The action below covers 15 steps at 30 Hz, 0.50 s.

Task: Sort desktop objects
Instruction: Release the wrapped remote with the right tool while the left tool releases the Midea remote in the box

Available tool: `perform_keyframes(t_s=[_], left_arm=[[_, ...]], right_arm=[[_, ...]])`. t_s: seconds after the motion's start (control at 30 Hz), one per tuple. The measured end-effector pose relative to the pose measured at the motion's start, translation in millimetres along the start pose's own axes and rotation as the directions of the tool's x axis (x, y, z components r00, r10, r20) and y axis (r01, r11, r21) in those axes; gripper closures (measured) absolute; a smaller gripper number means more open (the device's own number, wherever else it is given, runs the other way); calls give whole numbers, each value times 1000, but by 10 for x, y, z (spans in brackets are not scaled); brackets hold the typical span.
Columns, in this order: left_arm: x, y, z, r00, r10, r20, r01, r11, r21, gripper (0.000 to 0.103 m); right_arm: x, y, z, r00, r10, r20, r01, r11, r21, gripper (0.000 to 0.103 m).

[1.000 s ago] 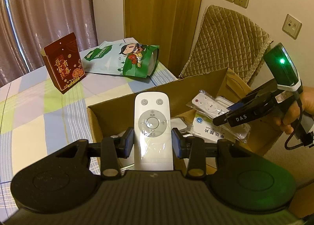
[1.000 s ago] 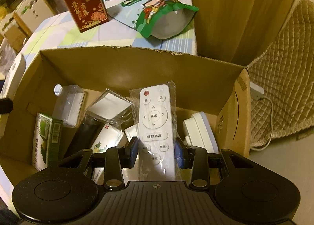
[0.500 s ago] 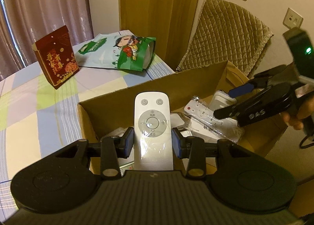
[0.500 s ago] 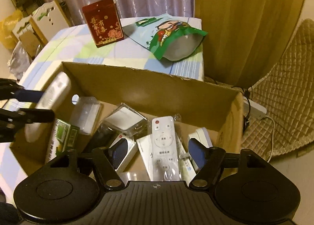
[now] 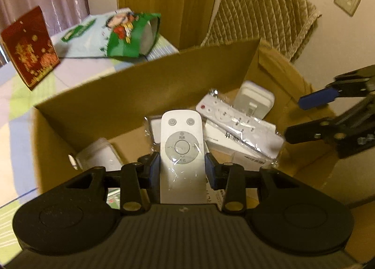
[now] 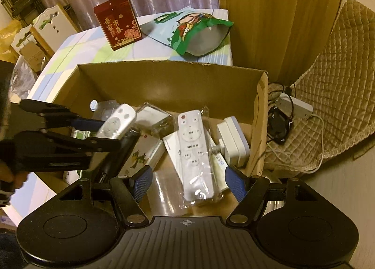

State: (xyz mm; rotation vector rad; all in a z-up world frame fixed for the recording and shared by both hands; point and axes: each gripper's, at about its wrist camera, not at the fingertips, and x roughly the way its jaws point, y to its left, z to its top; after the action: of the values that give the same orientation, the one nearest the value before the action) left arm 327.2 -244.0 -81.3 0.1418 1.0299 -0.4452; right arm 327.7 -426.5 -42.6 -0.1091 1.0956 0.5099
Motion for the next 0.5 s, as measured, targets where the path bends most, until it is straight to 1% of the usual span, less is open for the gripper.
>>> perform_keyframes(t_s=[0.07,0.17,0.33,0.43,0.47,0.5], left_arm=[[97,3,-17,1000,17,-20,-17,1000,-12,68],[208,46,-47,999,21,-46,-23,999,-48,68],[273,41,-35,996,53,-66,-56,997,-45,68],[294,49,-29,994,61,-92,-66,996,-56,67],[290,46,-27,993,67,-93,-72,996,-56,67],[286,43,-25,993,73,-95,-79,995,-56,63]], right_arm=[[1,-1,-17,1000,3,-3,-3,1000,-2,31],[18,2,-36,1000,10,-8,-10,1000,-9,31],[56,9,-35,1000,16,-12,-16,1000,-22,31],[60,21,-19,1000,19,-9,-20,999,-34,31],[59,25,-13,1000,22,-8,-22,999,-37,31],[60,30,-11,1000,24,-8,-24,999,-40,31]])
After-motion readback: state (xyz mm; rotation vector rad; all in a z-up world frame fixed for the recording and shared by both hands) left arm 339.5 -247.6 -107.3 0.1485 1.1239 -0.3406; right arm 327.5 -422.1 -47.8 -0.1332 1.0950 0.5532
